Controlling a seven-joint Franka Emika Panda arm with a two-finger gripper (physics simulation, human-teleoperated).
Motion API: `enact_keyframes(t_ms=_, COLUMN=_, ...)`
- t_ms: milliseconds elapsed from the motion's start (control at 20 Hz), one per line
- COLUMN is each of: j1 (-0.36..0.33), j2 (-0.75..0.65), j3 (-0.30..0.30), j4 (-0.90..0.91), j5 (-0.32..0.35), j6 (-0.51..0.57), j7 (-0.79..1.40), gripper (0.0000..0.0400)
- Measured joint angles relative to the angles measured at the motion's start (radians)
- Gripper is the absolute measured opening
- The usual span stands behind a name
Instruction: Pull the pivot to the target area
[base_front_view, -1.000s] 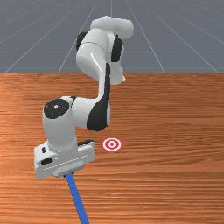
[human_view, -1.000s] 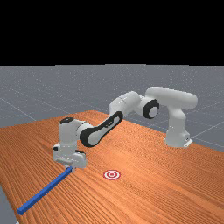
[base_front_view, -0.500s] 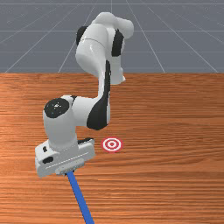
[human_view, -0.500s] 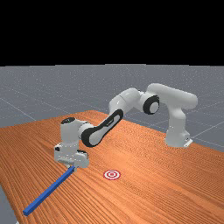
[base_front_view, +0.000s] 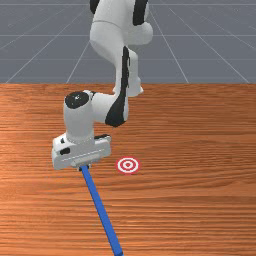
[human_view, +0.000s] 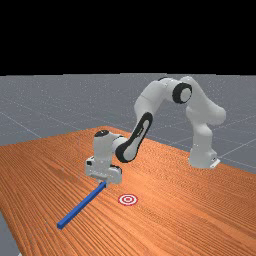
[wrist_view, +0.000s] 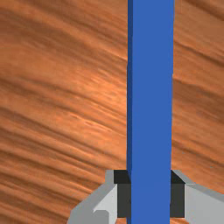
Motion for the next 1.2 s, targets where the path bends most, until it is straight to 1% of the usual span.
enact_keyframes(t_ms=150, j1=0.035, j2=-0.085, j3=-0.038, j4=-0.187, j5=-0.023, j6=0.102, j7=0.014, gripper=0.0095)
enact_keyframes(t_ms=250, j1=0.009, j2=-0.124, j3=-0.013, j4=-0.261, j5=-0.001, j6=0.132, j7=-0.024, gripper=0.0095)
enact_keyframes(t_ms=300, j1=-0.026, j2=-0.117, j3=0.011, j4=-0.243, j5=0.028, j6=0.111, j7=-0.050, gripper=0.0097)
enact_keyframes(t_ms=400, j1=-0.070, j2=-0.091, j3=0.005, j4=-0.196, j5=0.039, j6=0.085, j7=-0.071, gripper=0.0098)
enact_keyframes(t_ms=450, j1=-0.094, j2=-0.083, j3=0.004, j4=-0.180, j5=0.035, j6=0.079, j7=-0.102, gripper=0.0095)
enact_keyframes(t_ms=500, j1=-0.105, j2=-0.076, j3=0.000, j4=-0.162, j5=0.018, j6=0.051, j7=-0.129, gripper=0.0095)
enact_keyframes(t_ms=550, j1=-0.108, j2=-0.097, j3=0.016, j4=-0.206, j5=-0.002, j6=0.099, j7=-0.189, gripper=0.0098)
enact_keyframes(t_ms=650, j1=-0.040, j2=-0.130, j3=0.026, j4=-0.269, j5=-0.022, j6=0.132, j7=-0.152, gripper=0.0099)
enact_keyframes(t_ms=750, j1=0.054, j2=-0.152, j3=0.035, j4=-0.311, j5=-0.027, j6=0.148, j7=-0.064, gripper=0.0098)
enact_keyframes(t_ms=800, j1=0.097, j2=-0.155, j3=0.032, j4=-0.316, j5=-0.011, j6=0.145, j7=0.013, gripper=0.0095)
enact_keyframes(t_ms=850, j1=0.120, j2=-0.157, j3=0.034, j4=-0.320, j5=-0.009, j6=0.145, j7=0.038, gripper=0.0095)
enact_keyframes(t_ms=950, j1=0.153, j2=-0.158, j3=0.036, j4=-0.324, j5=-0.003, j6=0.144, j7=0.082, gripper=0.0095)
enact_keyframes(t_ms=1000, j1=0.160, j2=-0.162, j3=0.037, j4=-0.336, j5=0.007, j6=0.169, j7=0.101, gripper=0.0096)
enact_keyframes(t_ms=1100, j1=0.157, j2=-0.177, j3=0.046, j4=-0.378, j5=0.015, j6=0.231, j7=0.093, gripper=0.0095)
enact_keyframes(t_ms=1150, j1=0.160, j2=-0.189, j3=0.044, j4=-0.400, j5=0.014, j6=0.232, j7=0.093, gripper=0.0095)
enact_keyframes(t_ms=1200, j1=0.160, j2=-0.207, j3=0.045, j4=-0.438, j5=0.016, j6=0.255, j7=0.090, gripper=0.0095)
